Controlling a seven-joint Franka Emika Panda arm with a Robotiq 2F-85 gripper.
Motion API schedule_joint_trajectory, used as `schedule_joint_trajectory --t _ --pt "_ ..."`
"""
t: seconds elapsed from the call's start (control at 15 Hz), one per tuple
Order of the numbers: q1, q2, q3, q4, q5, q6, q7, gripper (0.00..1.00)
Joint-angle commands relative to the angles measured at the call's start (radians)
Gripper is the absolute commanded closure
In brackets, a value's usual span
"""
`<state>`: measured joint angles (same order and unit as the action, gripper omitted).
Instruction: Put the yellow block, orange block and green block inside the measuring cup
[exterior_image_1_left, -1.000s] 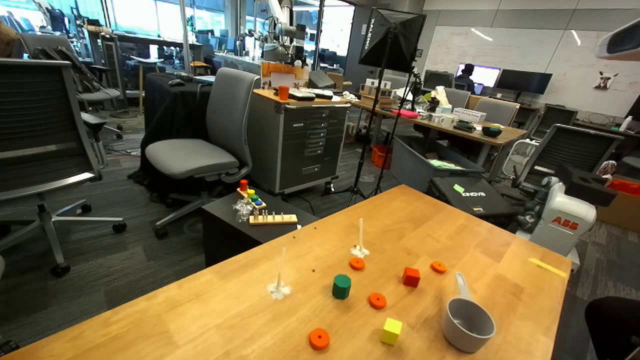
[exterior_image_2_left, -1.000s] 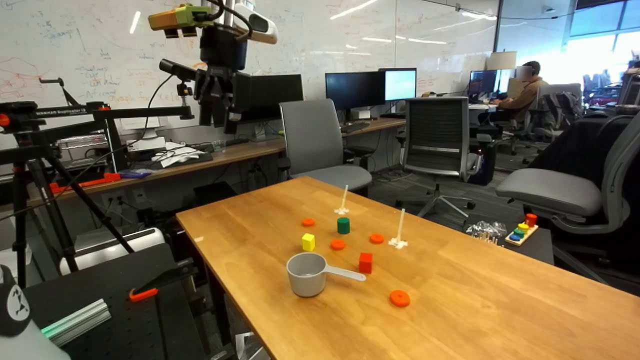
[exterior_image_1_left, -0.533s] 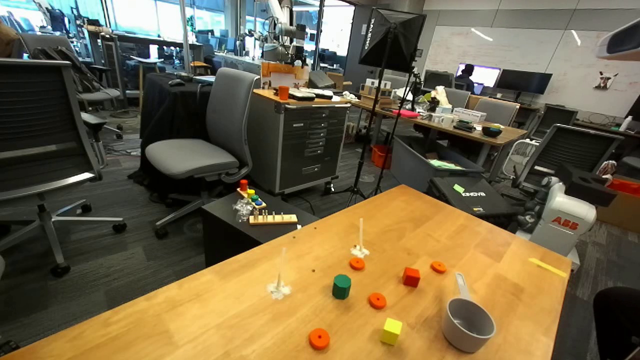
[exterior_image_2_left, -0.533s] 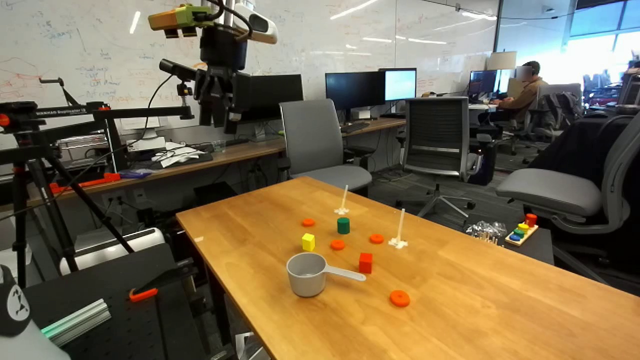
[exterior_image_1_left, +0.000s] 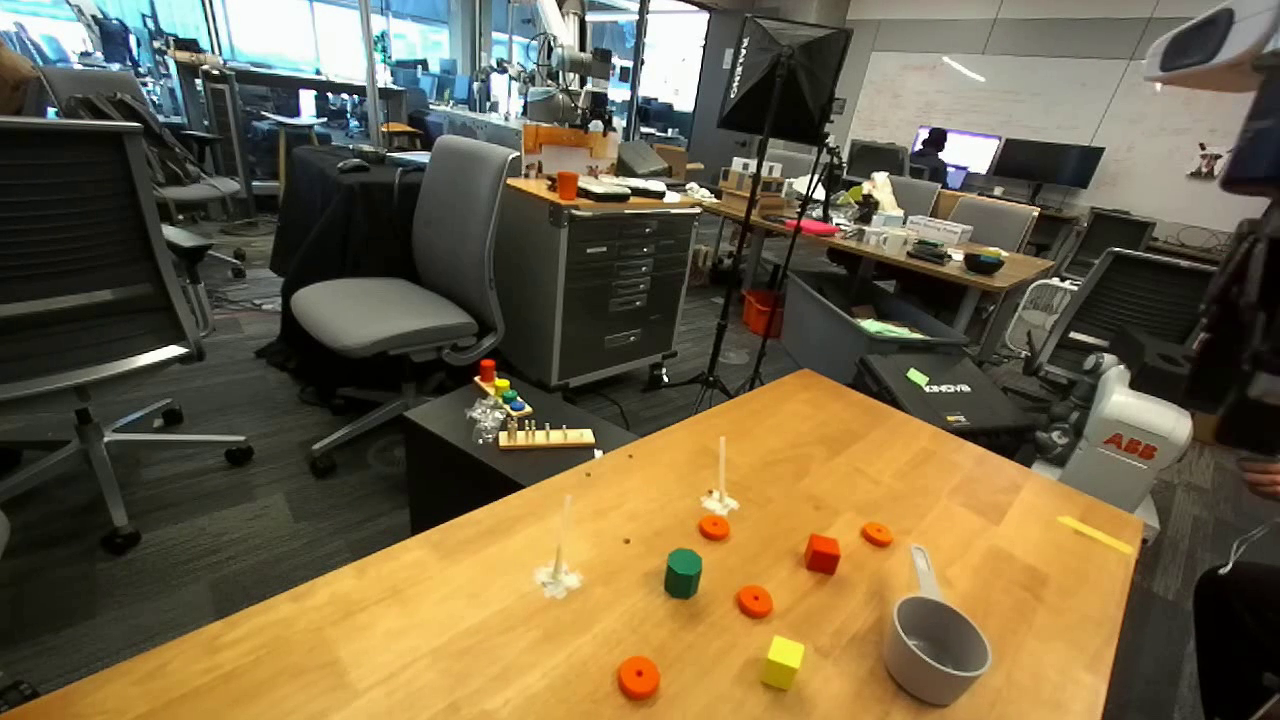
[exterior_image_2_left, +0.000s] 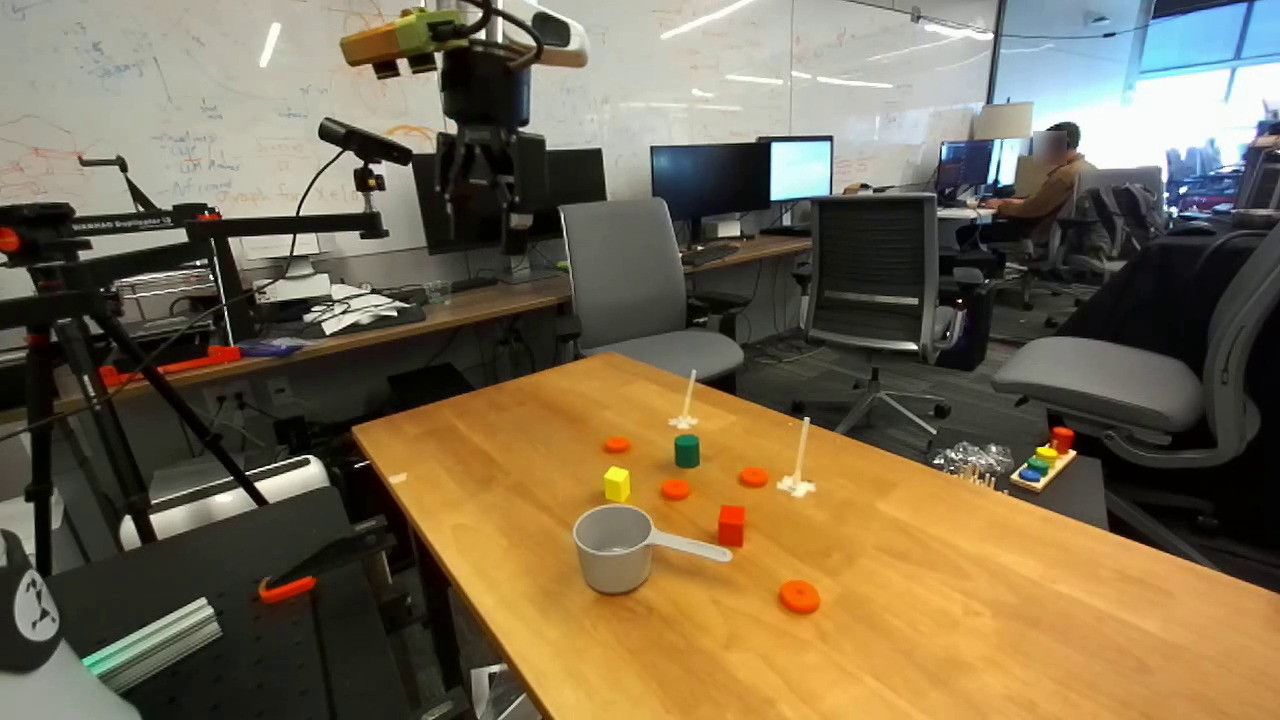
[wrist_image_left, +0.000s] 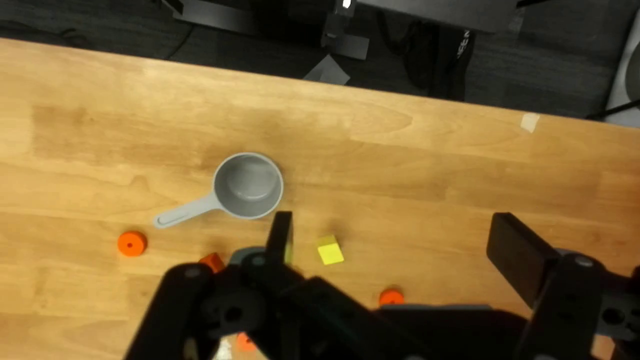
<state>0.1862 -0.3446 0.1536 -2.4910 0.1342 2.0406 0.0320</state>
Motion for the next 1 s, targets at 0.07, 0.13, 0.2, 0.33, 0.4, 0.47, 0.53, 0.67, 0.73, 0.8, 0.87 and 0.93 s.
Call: schedule_joint_trajectory --t 0.07,0.13,0.2,0.33,0.4,0.47,0.53,0.67,0.73,0.8,0.87,0.93 --pt "-0.061 0.215 0.008 0.199 -0.11 0.072 0.079 0.0" --pt "-0.068 0.267 0.007 0.241 -0.128 0.09 0.099 0.0" --pt "-0.071 0.323 0.008 0.283 -0.148 0.098 0.123 0.0" --pt "-0.06 0.423 0.008 0.357 -0.17 0.098 0.157 0.0" --pt "-0.05 0.471 0.009 0.384 -0.18 0.103 0.178 0.0" --pt "-0.04 0.52 0.007 0.422 -0.183 0.091 0.193 0.0" --pt "-0.027 0.565 0.005 0.444 -0.201 0.095 0.223 0.0" --pt "0.005 0.645 -0.001 0.481 -0.234 0.102 0.259 0.0" --pt "0.02 0.68 -0.006 0.503 -0.247 0.095 0.272 0.0" --pt "0.036 0.716 -0.011 0.515 -0.264 0.095 0.282 0.0" --pt "0.051 0.747 -0.016 0.531 -0.281 0.09 0.288 0.0" --pt "0.066 0.782 -0.023 0.542 -0.301 0.089 0.297 0.0"
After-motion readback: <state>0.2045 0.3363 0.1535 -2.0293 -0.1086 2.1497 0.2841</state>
